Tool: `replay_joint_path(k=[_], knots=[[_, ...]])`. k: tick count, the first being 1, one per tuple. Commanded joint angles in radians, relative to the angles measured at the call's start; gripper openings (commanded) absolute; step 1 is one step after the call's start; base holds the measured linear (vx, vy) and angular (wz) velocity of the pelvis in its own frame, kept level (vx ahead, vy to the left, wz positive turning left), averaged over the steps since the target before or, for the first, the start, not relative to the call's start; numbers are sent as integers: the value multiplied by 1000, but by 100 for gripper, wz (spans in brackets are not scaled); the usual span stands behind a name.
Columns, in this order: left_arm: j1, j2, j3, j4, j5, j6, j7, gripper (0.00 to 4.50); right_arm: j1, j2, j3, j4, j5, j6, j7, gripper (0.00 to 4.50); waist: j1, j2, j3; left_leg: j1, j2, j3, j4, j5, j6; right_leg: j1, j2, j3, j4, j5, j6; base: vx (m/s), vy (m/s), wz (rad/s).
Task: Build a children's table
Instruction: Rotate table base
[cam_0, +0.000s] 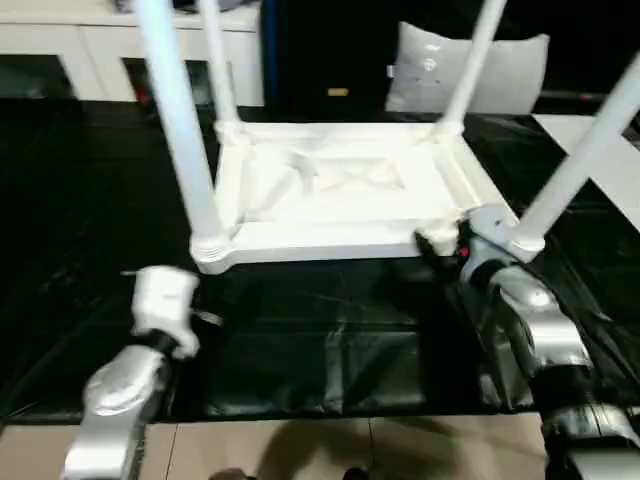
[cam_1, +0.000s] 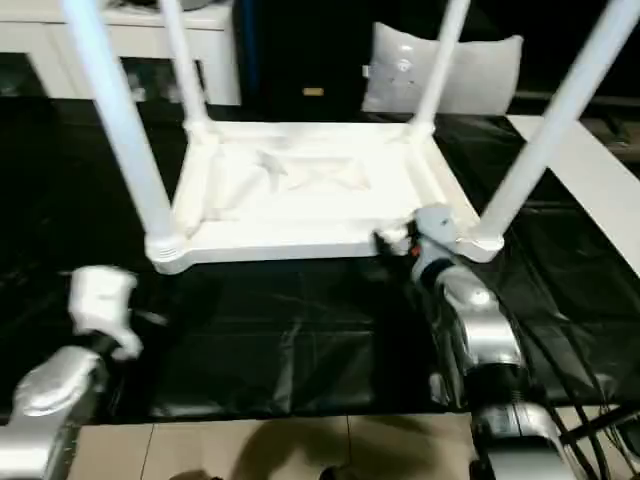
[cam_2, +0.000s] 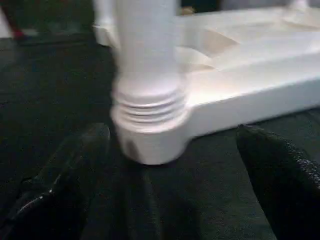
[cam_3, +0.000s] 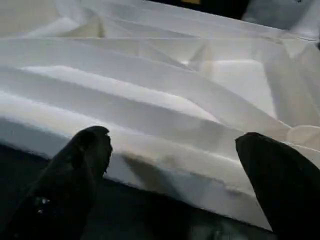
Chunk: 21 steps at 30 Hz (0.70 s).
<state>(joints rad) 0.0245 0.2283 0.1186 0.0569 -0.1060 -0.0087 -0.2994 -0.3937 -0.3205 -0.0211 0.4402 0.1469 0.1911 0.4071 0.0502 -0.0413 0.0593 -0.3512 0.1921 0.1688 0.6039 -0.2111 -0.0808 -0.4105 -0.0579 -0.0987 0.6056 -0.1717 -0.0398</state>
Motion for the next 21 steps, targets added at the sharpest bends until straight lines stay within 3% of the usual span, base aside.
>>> replay_joint_path(k=[1, 2, 3, 5, 6, 11, 16, 19, 21], knots=[[-29, 5, 11, 39, -3, -30, 4, 446, 15, -16, 2, -40, 7, 47, 9, 450, -3, 0, -61, -3, 32, -8, -69, -177, 74, 49, -70, 53, -103, -436, -25, 0, 0, 0], [-71, 20, 21, 88, -6, -54, -4, 446, 36, -19, 3, -61, 4, 79, 2, 450, -2, -2, -60, 0, 30, -8, -71, -187, 68, 46, -67, 52, -108, -444, -15, 0, 0, 0], [-107, 30, 28, 125, -16, -65, -15, 446, 48, -18, 5, -71, 1, 100, -7, 450, -1, 4, -61, 4, 29, -8, -70, -194, 65, 44, -68, 53, -110, -444, -15, 0, 0, 0], [-136, 38, 31, 156, -24, -75, -28, 446, 57, -17, 7, -81, -3, 117, -12, 450, -2, -1, -62, 3, 29, -12, -74, -200, 56, 50, -70, 52, -109, -437, -17, 0, 0, 0], [-183, 51, 32, 201, -36, -81, -60, 446, 65, -9, 4, -97, -5, 153, -26, 450, -4, 5, -62, 3, 32, -13, -75, -203, 50, 50, -71, 52, -109, -420, -28, 0, 0, 0], [-288, 65, 25, 279, -37, -84, -93, 446, 61, 5, -11, -107, -9, 216, -73, 450, -11, 6, -68, 1, 36, -14, -74, -165, 36, 58, -77, 58, -91, -317, -85, 0, 0, 0], [-393, 59, 11, 356, -69, -85, -150, 446, 29, 13, -18, -46, -24, 221, -106, 450, -8, -1, -73, 1, 33, -8, -68, -111, 45, 63, -82, 61, -79, -240, -135, 0, 0, 0], [-441, 51, -13, 358, -114, -46, -248, 446, -6, 15, -19, 27, -33, 205, -120, 450, -8, 2, -72, 3, 36, -6, -68, -106, 37, 62, -85, 62, -75, -227, -163, 0, 0, 0], [-461, 49, -30, 372, -114, -50, -284, 446, -33, 15, -18, 84, -37, 184, -125, 450, -6, 3, -71, 3, 36, -5, -68, -112, 35, 64, -85, 63, -76, -227, -162, 0, 0, 0]])
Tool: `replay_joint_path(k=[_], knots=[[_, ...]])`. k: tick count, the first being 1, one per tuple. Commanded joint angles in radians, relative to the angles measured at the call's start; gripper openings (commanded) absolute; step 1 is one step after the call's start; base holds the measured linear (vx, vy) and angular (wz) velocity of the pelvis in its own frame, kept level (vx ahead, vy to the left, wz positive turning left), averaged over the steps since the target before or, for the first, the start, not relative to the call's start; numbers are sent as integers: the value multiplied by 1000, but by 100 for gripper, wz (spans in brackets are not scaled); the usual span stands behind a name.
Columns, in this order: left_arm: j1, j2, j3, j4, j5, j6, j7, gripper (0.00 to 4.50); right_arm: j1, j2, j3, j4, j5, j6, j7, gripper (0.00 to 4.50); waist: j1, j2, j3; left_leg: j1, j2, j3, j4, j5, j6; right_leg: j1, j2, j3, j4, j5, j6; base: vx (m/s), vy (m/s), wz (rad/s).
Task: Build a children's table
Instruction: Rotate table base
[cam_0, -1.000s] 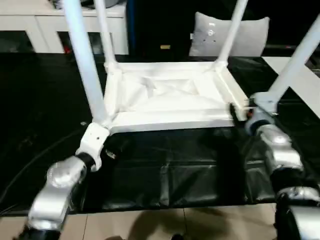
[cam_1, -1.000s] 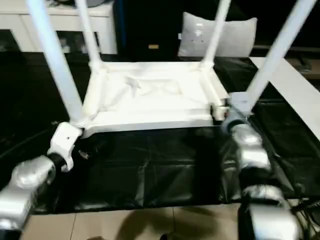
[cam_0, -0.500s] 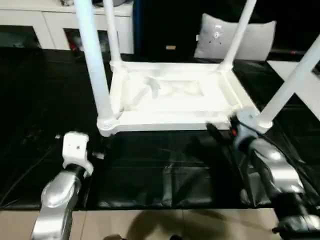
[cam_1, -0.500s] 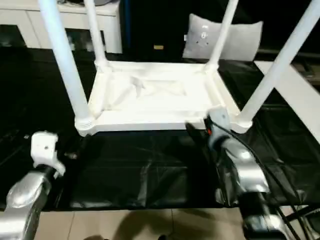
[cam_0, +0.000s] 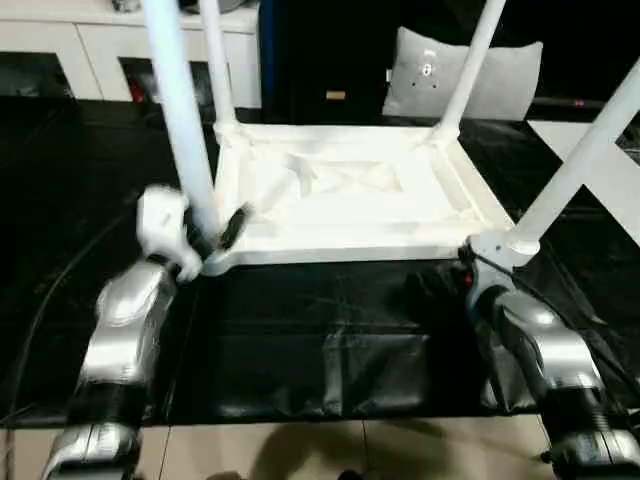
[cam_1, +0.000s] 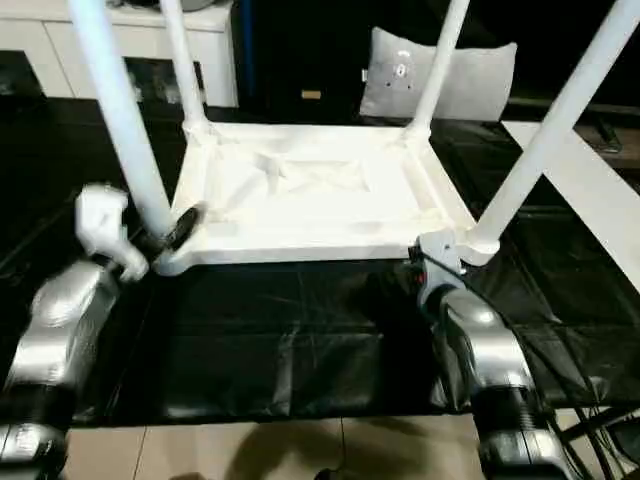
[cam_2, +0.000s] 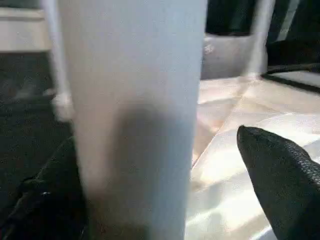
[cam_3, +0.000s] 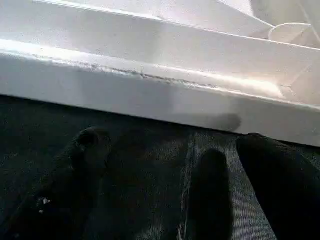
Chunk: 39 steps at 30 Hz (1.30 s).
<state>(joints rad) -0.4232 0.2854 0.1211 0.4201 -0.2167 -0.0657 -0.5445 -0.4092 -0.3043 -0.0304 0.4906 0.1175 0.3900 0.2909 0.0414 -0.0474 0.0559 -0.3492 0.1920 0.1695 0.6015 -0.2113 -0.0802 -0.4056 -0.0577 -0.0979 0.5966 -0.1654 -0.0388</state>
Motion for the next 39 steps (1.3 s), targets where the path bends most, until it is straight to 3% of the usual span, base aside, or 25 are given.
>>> replay_joint_path(k=[1, 3, 5, 9, 10, 11, 12, 13, 15, 22, 26, 28, 32, 39], knots=[[-13, -8, -32, 8, -3, 7, -39, 446, -18, -1, -9, 34, -8, -15, -9, 450, 3, 9, -69, 2, 37, -6, -65, -115, 34, 58, -87, 62, -67, -235, -165, 0, 0, 0], [-1, -10, -73, -43, -64, 73, -165, 446, -66, -3, -13, 145, -17, -74, -14, 450, 7, 5, -70, 3, 37, -3, -64, -104, 34, 59, -90, 62, -66, -237, -171, 0, 0, 0], [21, -3, -104, -94, -102, 116, -243, 446, -90, -4, -18, 193, -18, -96, -15, 450, 12, 9, -69, 4, 39, -1, -64, -95, 32, 56, -89, 64, -64, -232, -181, 0, 0, 0], [103, 40, -169, -253, -214, 270, -389, 446, -146, -4, -21, 307, -33, -148, -11, 450, 13, 8, -70, 2, 44, -1, -66, -94, 24, 60, -90, 64, -51, -191, -200, 0, 0, 0], [103, 40, -169, -253, -214, 270, -389, 446, -146, -4, -21, 307, -33, -148, -11, 450, 12, 9, -67, 4, 42, 1, -66, -110, 23, 58, -88, 63, -57, -215, -196, 0, 0, 0], [124, 50, -186, -291, -239, 301, -411, 446, -160, -3, -14, 336, -39, -165, -2, 450, 9, -2, -66, 2, 40, 3, -65, -118, 23, 58, -86, 64, -58, -234, -190, 0, 0, 0], [146, 56, -204, -337, -269, 336, -430, 446, -176, 1, -6, 370, -45, -185, 10, 450, 10, -1, -66, 3, 40, 2, -64, -129, 21, 57, -89, 64, -60, -269, -184, 0, 0, 0], [153, 57, -210, -354, -280, 351, -439, 446, -184, 3, -2, 388, -47, -199, 17, 450, 7, -8, -64, 0, 40, 3, -64, -134, 23, 58, -89, 65, -63, -291, -177, 0, 0, 0], [166, 54, -224, -420, -316, 406, -453, 446, -214, 21, 15, 437, -52, -266, 61, 450, 1, -9, -62, 1, 39, 1, -64, -153, 20, 55, -87, 62, -67, -353, -154, 0, 0, 0], [134, 21, -232, -508, -404, 504, -440, 446, -256, 72, 56, 483, -59, -365, 184, 450, -21, -17, -61, -7, 35, -1, -58, -165, 26, 54, -84, 61, -72, -412, -120, 0, 0, 0], [89, -9, -257, -519, -441, 565, -459, 446, -267, 117, 112, 520, -93, -447, 307, 450, -30, -19, -62, -16, 37, -3, -58, -137, 35, 58, -83, 61, -65, -355, -145, 0, 0, 0], [79, -6, -275, -521, -450, 588, -480, 446, -261, 129, 126, 514, -92, -463, 347, 450, -38, -23, -63, -13, 38, -4, -57, -134, 41, 58, -82, 63, -61, -326, -157, 0, 0, 0], [56, -2, -323, -530, -461, 629, -526, 446, -246, 155, 156, 509, -94, -496, 413, 450, -41, -20, -63, -9, 40, -3, -57, -130, 48, 56, -81, 64, -58, -302, -178, 0, 0, 0], [24, -3, -361, -537, -475, 690, -567, 446, -243, 174, 157, 541, -103, -555, 484, 450, -44, -26, -63, -9, 41, -3, -57, -132, 45, 59, -83, 65, -58, -313, -187, 0, 0, 0]])
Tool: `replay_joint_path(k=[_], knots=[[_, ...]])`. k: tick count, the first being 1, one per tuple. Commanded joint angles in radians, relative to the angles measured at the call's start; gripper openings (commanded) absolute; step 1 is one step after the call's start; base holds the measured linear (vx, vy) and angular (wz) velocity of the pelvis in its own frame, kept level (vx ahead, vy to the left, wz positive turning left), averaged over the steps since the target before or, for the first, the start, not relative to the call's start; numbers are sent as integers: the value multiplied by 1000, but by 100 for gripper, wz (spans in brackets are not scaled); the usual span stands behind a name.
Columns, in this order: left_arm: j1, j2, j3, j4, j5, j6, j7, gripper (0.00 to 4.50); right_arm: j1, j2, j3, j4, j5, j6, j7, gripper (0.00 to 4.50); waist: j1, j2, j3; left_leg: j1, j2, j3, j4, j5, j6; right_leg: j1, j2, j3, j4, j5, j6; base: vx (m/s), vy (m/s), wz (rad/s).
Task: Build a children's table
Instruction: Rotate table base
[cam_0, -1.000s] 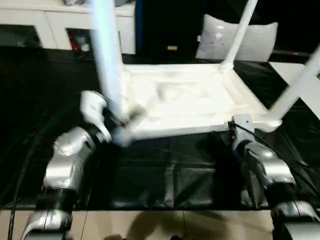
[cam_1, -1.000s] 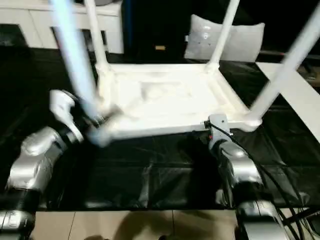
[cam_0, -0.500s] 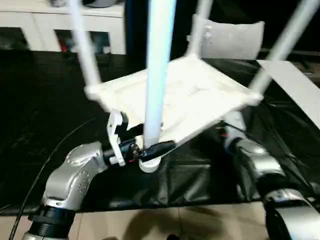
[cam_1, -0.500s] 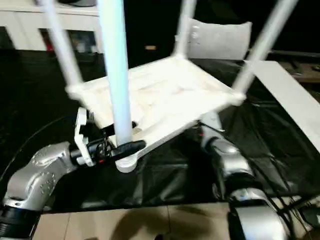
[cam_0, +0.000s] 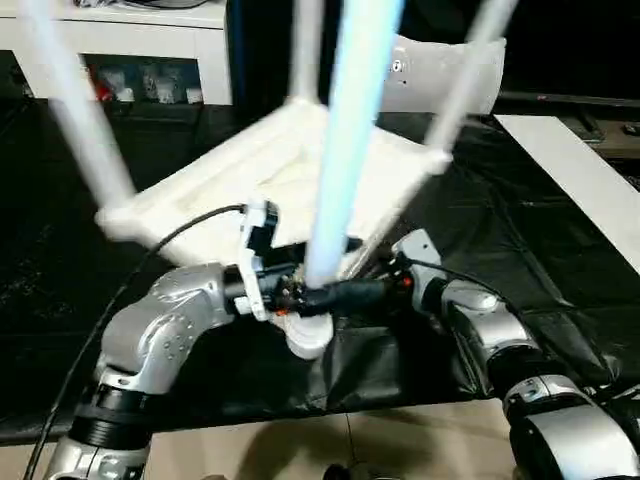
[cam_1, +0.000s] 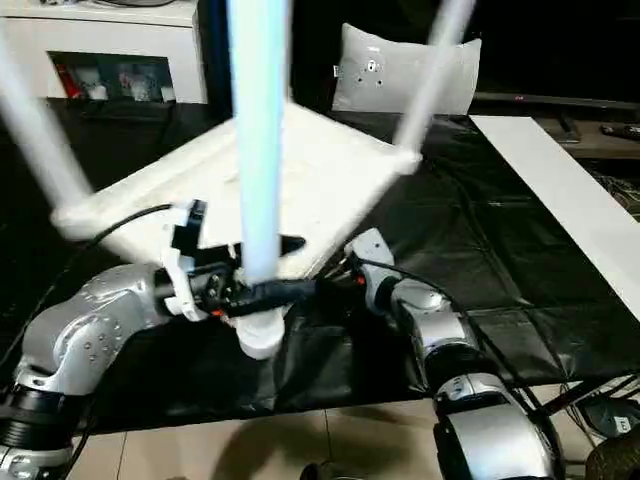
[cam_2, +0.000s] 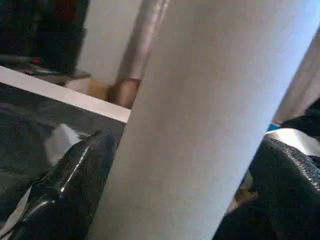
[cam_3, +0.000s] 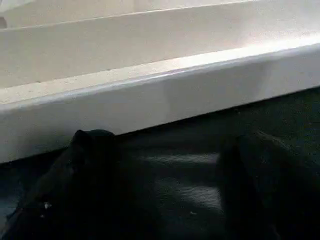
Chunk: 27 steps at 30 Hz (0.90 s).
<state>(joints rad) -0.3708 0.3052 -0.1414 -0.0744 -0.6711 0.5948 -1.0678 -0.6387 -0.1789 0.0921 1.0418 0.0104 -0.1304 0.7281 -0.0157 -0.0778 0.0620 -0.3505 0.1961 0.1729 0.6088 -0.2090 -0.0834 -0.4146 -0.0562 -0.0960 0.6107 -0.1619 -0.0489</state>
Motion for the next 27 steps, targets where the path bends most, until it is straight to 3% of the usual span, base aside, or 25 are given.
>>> replay_joint_path(k=[1, 8, 10, 14, 15, 20, 27], knots=[[-36, -24, -106, -41, -19, 35, -52, 446, -12, 50, 37, -10, 4, -40, 54, 450, 14, 5, -68, -7, 37, -6, -64, -135, 48, 67, -85, 63, -73, -319, -176, 0, 0, 0], [-108, -82, -132, 15, 12, 12, -59, 446, -13, 55, 42, 4, -10, -59, 60, 450, 16, 5, -68, -7, 37, -6, -64, -130, 46, 69, -85, 64, -74, -307, -180, 0, 0, 0], [-136, -126, -136, 70, 70, -46, -13, 446, -15, 56, 38, 11, -19, -66, 53, 450, 16, 9, -69, -6, 34, -5, -61, -136, 50, 68, -83, 63, -80, -318, -172, 0, 0, 0], [-185, -190, -113, 190, 175, -172, 112, 446, -18, 55, 31, 27, -33, -72, 15, 450, 17, 6, -69, -6, 33, -7, -61, -157, 50, 69, -83, 60, -87, -360, -148, 0, 0, 0], [-203, -191, -104, 231, 208, -217, 140, 446, -25, 49, 26, 46, -44, -65, -37, 450, 18, 4, -69, -8, 33, -8, -62, -155, 51, 69, -84, 59, -89, -378, -142, 0, 0, 0], [-205, -172, -68, 249, 223, -230, 158, 446, -39, 22, 0, 90, -59, -20, -169, 450, 17, 5, -69, -3, 31, -8, -60, -166, 43, 63, -84, 57, -90, -409, -130, 0, 0, 0], [-171, -121, -16, 307, 285, -312, 213, 446, -17, -34, -70, 85, -12, -25, -194, 450, 34, 10, -67, 2, 33, -7, -63, -196, 40, 58, -80, 54, -92, -416, -112, 0, 0, 0]])
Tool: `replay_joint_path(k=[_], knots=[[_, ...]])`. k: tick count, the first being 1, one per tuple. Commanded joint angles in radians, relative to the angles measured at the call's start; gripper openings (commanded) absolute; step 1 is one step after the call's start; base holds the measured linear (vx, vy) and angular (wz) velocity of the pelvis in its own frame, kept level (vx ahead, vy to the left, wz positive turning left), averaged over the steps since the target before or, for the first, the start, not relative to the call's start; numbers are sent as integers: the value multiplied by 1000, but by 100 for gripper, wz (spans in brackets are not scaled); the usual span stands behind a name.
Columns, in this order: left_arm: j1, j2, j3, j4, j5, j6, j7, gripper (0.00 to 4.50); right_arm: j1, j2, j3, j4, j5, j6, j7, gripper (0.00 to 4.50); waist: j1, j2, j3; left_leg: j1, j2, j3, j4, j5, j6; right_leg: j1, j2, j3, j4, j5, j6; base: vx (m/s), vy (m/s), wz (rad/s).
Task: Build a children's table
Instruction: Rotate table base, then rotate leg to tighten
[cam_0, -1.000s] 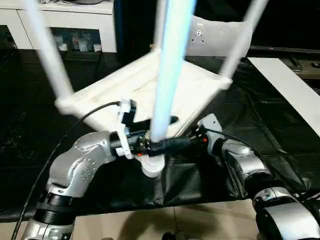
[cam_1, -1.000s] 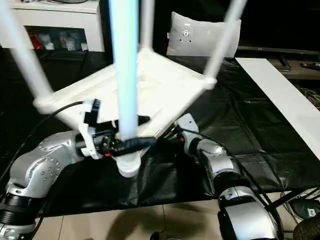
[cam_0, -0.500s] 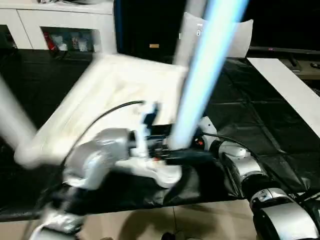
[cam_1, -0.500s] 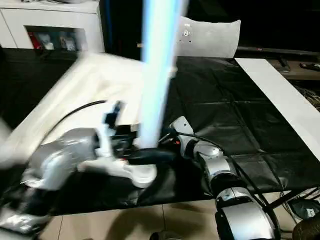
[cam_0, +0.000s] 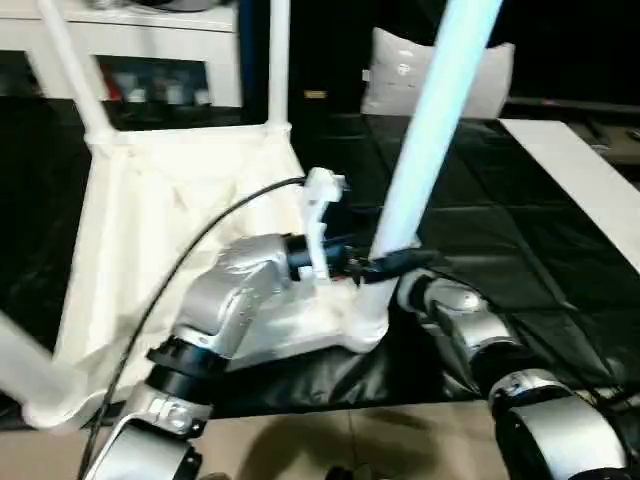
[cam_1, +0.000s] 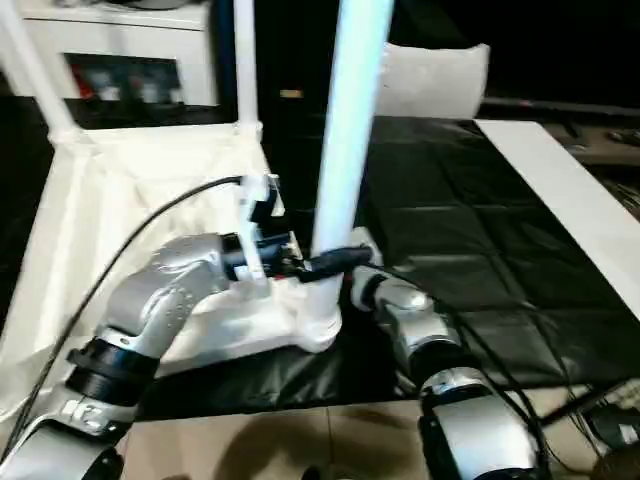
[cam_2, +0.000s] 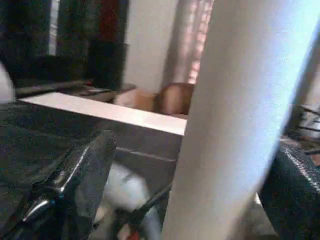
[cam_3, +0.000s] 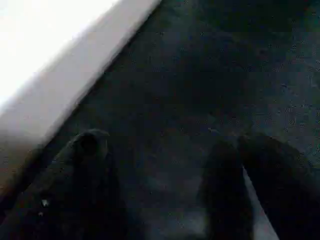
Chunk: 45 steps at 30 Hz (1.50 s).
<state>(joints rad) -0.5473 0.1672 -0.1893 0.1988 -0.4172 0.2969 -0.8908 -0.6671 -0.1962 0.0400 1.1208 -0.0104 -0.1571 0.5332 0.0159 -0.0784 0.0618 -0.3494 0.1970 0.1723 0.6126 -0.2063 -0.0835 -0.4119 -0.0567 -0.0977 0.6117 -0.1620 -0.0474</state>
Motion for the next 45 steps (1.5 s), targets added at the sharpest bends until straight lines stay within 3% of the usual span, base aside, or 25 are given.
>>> replay_joint_path(k=[1, 5, 8, 9, 12, 16, 17, 19, 24, 28, 32, 34, 39, 45], knots=[[8, 22, 34, 39, 36, -18, 40, 446, 15, -23, -21, -2, 13, -2, 11, 450, 3, 10, -66, -1, 32, -7, -67, -203, 39, 57, -80, 55, -93, -423, -109, 0, 0, 0], [32, 64, 31, 38, 70, -8, 62, 446, 35, -45, -28, -45, 27, -18, 52, 450, 1, 7, -68, -5, 31, -9, -66, -195, 42, 58, -81, 54, -95, -453, -86, 0, 0, 0], [93, 134, -19, -22, 127, 3, 26, 446, 66, -81, -42, -123, 52, -19, 114, 450, -1, 7, -70, -9, 37, -12, -69, -176, 52, 60, -82, 56, -86, -407, -100, 0, 0, 0], [126, 174, -56, -52, 159, -6, -1, 446, 87, -102, -49, -174, 70, -10, 144, 450, 0, 12, -71, -2, 37, -10, -67, -174, 57, 54, -80, 57, -86, -387, -109, 0, 0, 0], [155, 230, -113, -75, 214, -13, -29, 446, 129, -134, -68, -273, 112, 19, 201, 450, 4, 13, -73, -5, 40, -8, -69, -139, 71, 59, -79, 61, -75, -283, -148, 0, 0, 0], [177, 270, -154, -119, 237, 41, -38, 428, 199, -170, -74, -417, 150, 72, 263, 450, 20, 18, -67, 2, 41, -6, -71, -171, 59, 56, -82, 62, -81, -324, -156, 0, 0, 0], [179, 273, -159, -130, 241, 67, -26, 417, 223, -183, -72, -461, 158, 91, 286, 450, 22, 17, -66, 1, 40, -6, -73, -174, 57, 59, -80, 62, -83, -329, -151, 0, 0, 0], [181, 274, -163, -142, 257, 102, -4, 406, 263, -205, -60, -530, 169, 120, 325, 450, 27, 24, -63, 3, 38, -7, -73, -197, 48, 57, -79, 59, -89, -375, -135, 0, 0, 0], [170, 279, -169, -143, 289, 146, 24, 367, 355, -272, -17, -717, 205, 221, 435, 450, 28, 21, -55, 4, 25, -9, -70, -246, 54, 54, -75, 48, -122, -563, -45, 0, 0, 0], [156, 266, -186, -142, 301, 184, 37, 344, 399, -334, 2, -850, 239, 304, 518, 450, 24, 16, -58, -2, 25, -14, -69, -229, 61, 53, -76, 43, -125, -586, -13, 0, 0, 0], [150, 247, -185, -146, 301, 226, 53, 309, 410, -357, 9, -891, 241, 334, 535, 450, 25, 17, -58, 5, 25, -13, -65, -230, 66, 46, -77, 39, -132, -596, -18, 0, 0, 0], [145, 242, -189, -139, 310, 233, 62, 300, 410, -360, 12, -902, 244, 345, 539, 450, 25, 14, -62, -1, 29, -15, -69, -208, 70, 53, -78, 39, -125, -543, -33, 0, 0, 0], [139, 233, -194, -131, 321, 228, 62, 256, 417, -368, 25, -966, 262, 397, 553, 450, 28, 17, -64, -2, 37, -16, -73, -177, 82, 57, -81, 45, -111, -433, -78, 0, 0, 0], [128, 246, -212, -126, 341, 235, 47, 209, 430, -378, 37, -1028, 285, 444, 580, 450, 33, 17, -64, -3, 34, -14, -72, -166, 79, 60, -83, 47, -113, -453, -65, 0, 0, 0]])
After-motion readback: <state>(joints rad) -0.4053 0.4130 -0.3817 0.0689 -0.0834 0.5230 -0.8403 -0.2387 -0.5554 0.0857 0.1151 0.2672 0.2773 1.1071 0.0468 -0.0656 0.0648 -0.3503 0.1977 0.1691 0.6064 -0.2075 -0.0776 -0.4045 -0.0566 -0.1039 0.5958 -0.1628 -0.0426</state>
